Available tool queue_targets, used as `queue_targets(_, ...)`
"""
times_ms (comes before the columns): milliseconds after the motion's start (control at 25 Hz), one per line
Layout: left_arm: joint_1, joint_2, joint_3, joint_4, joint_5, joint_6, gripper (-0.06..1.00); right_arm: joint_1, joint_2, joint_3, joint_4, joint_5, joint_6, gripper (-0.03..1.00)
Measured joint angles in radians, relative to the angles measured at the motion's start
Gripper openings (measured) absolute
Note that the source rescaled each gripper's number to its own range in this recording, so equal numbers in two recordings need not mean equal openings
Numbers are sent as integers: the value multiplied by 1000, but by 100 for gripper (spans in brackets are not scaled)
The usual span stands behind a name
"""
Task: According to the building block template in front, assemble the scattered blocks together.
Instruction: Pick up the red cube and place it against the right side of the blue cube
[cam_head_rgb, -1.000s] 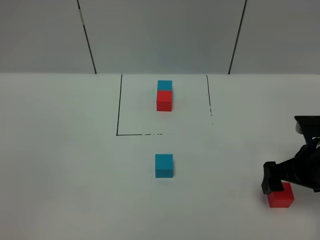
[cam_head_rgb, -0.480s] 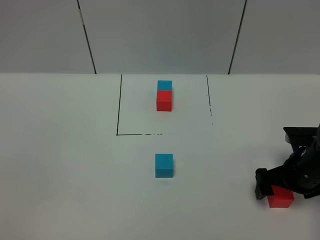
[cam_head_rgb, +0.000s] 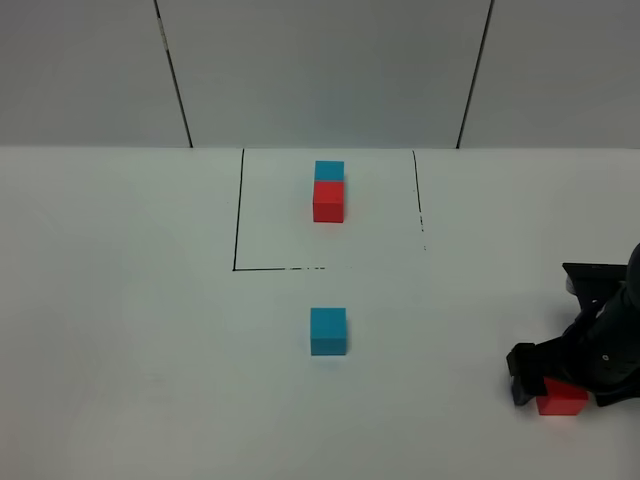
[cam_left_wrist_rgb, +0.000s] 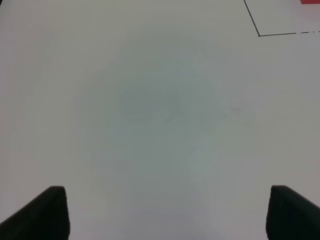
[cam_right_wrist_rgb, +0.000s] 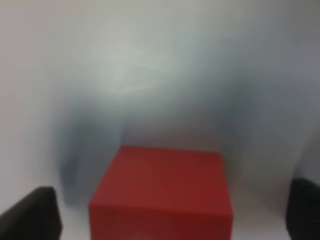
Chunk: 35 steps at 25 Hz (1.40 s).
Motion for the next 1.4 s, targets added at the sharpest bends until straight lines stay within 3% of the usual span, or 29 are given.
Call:
queue_targets(160, 0, 0, 0, 0, 0, 0, 88, 0, 2, 0, 36, 47, -3, 0)
queue_targets(440, 0, 0, 0, 0, 0, 0, 88, 0, 1, -18, 51, 85, -70, 2)
queue_targets(640, 0, 0, 0, 0, 0, 0, 88, 5, -48, -106, 43, 196, -214, 2)
queue_targets(840, 0, 0, 0, 0, 0, 0, 88, 82, -59, -220, -90, 397, -418, 2)
queue_targets(1080, 0, 0, 0, 0, 0, 0, 88, 203, -48, -382, -338, 486, -506, 2)
queue_targets(1400, 0, 0, 0, 0, 0, 0, 88, 338, 93, -598, -344, 538, -757, 2)
